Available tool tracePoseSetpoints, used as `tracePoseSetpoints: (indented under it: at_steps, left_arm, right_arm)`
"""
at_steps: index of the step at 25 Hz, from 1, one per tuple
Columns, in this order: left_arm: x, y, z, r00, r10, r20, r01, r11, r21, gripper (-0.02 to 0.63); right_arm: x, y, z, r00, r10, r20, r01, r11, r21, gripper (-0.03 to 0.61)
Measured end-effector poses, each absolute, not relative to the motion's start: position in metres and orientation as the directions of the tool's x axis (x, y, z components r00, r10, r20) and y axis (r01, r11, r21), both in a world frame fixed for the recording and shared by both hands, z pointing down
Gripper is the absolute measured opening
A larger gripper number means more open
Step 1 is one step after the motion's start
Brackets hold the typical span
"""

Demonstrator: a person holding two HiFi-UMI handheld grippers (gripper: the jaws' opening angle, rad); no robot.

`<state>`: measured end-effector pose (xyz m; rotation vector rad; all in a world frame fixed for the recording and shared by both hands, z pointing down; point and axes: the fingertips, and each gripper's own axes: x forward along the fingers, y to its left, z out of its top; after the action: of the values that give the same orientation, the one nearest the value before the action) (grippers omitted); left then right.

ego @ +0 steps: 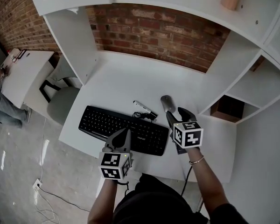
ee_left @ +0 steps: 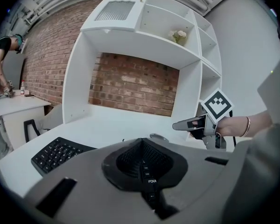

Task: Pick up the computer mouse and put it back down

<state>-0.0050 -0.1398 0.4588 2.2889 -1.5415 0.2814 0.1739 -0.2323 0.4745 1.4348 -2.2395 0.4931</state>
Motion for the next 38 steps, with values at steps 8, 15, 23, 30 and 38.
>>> tracePoseSetpoints:
  at_steps: [8, 15, 23, 30, 38]
  left_arm:
    - [0.003, -0.167, 0.471, 0.394, -0.835, 0.384, -0.918, -0.337, 0.21, 0.009]
    - [0.003, -0.183, 0.48, 0.399, -0.823, 0.405, -0.916, -0.338, 0.216, 0.009]
    - [-0.001, -0.194, 0.489, 0.386, -0.819, 0.423, -0.92, -0.313, 0.235, 0.009]
    - [0.002, -0.202, 0.496, 0.388, -0.813, 0.434, -0.919, -0.309, 0.245, 0.009]
    - [-0.001, -0.209, 0.498, 0.376, -0.818, 0.437, -0.924, -0.296, 0.242, 0.009]
  right_arm:
    - [0.174, -0.272, 0.512, -0.338, -0.703, 0.626, -0.916, 0.4, -0.045, 0.201]
    - [0.174, -0.293, 0.545, -0.309, -0.645, 0.699, -0.911, 0.412, -0.022, 0.226]
    - [0.176, -0.31, 0.571, -0.288, -0.602, 0.744, -0.917, 0.398, -0.033, 0.269]
    - [0.174, -0.318, 0.582, -0.283, -0.57, 0.771, -0.915, 0.401, -0.039, 0.284]
    - [0.171, -0.322, 0.596, -0.258, -0.537, 0.803, -0.915, 0.403, -0.025, 0.284]
